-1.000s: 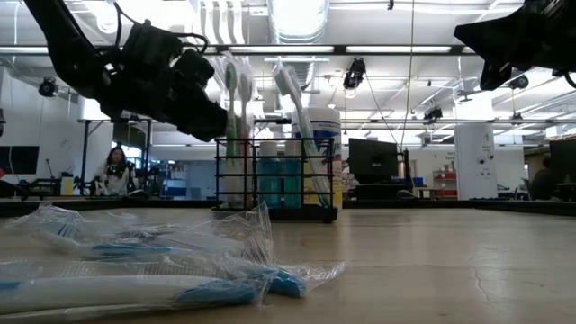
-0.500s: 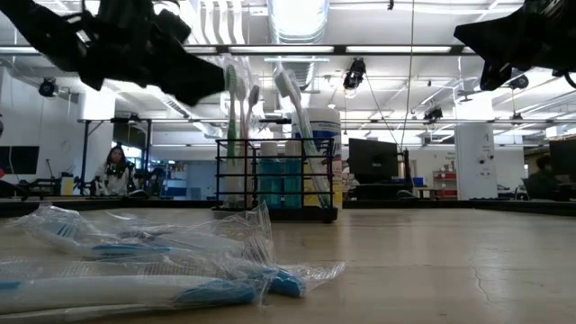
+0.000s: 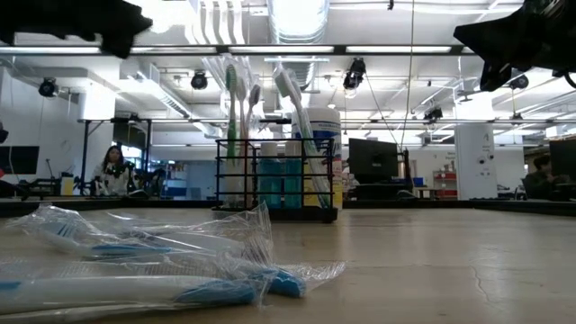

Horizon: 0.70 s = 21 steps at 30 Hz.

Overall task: Pick & Place toothbrushing station
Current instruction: Put the violet toothbrush into the black wire organizer

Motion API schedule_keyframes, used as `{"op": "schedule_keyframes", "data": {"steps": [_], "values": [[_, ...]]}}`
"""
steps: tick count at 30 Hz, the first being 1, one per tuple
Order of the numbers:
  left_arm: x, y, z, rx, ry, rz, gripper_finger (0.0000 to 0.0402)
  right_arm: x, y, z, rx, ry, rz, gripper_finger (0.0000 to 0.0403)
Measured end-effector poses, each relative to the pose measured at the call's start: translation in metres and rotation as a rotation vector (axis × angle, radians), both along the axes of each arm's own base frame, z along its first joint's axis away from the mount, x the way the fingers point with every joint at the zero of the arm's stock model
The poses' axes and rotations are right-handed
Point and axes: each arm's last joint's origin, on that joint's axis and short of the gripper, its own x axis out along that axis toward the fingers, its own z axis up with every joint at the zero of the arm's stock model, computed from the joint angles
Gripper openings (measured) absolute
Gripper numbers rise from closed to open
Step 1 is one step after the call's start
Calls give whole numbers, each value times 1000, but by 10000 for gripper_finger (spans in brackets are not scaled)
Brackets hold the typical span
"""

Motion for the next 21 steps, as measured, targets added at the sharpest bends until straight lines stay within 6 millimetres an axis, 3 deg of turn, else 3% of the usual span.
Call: {"op": "schedule_keyframes", "data": {"steps": [3, 5, 8, 11, 14, 17, 21], "values": [[-17, -6, -7, -37, -86, -2, 50, 0, 0, 0, 6, 0, 2, 8], [-26, -8, -10, -37, -183, -3, 15, 0, 0, 0, 7, 0, 2, 8], [-21, -6, -35, -84, -160, 17, 12, 1, 0, 0, 8, 1, 1, 8], [-12, -3, -47, -104, -158, 28, 5, 3, 0, 2, 11, 4, -3, 8], [-3, 0, -66, -111, -140, 28, 6, 9, 1, 13, 35, 45, 6, 8], [2, 2, -83, -114, -133, 25, 6, 21, 4, 30, 32, 147, 12, 8], [3, 2, -89, -96, -165, 24, 3, 52, 11, 54, 13, 338, 12, 8]]}}
